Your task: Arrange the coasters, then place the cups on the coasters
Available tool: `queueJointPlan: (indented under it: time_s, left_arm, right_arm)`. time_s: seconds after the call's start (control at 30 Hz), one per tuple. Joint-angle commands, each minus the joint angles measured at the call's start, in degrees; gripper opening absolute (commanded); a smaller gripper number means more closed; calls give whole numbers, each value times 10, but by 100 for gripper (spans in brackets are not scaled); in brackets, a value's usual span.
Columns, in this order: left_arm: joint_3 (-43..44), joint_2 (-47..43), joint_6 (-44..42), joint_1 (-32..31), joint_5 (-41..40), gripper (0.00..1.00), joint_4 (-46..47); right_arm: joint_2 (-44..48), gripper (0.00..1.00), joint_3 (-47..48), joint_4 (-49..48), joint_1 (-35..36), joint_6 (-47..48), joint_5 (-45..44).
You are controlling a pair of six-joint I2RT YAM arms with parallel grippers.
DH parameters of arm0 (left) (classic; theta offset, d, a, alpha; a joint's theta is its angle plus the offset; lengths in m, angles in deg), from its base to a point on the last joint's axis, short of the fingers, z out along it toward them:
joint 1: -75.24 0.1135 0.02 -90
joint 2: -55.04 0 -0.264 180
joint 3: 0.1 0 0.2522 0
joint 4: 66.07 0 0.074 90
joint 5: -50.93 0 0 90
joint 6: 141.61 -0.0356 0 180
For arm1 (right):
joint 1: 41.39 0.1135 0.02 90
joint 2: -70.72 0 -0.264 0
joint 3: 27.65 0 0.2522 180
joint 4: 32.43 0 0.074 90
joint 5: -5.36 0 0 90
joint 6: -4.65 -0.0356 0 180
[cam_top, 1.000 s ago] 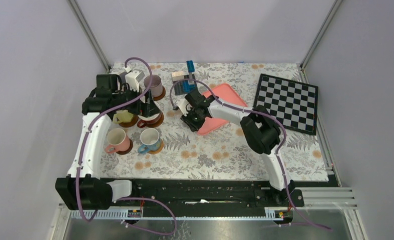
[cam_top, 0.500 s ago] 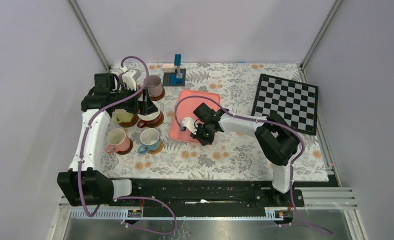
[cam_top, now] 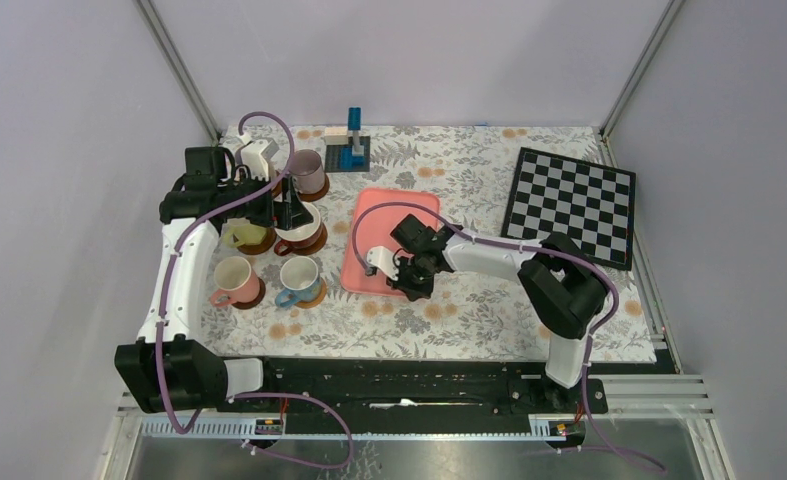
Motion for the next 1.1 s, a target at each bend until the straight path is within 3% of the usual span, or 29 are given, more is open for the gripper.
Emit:
queueJointPlan:
  time_s: [0.0,0.23,1.07]
  left_arm:
    - [4,-7,-12,4,18,90,22]
    - [1,-7,-17,7,20,90,22]
    - [-28,-16,-38,13,18,90,25]
  right_arm:
    - [5,0,-27,77,13,14,27]
    - [18,0,-45,68,13,69,7]
    - [-60,0,92,93,-19,133,-23]
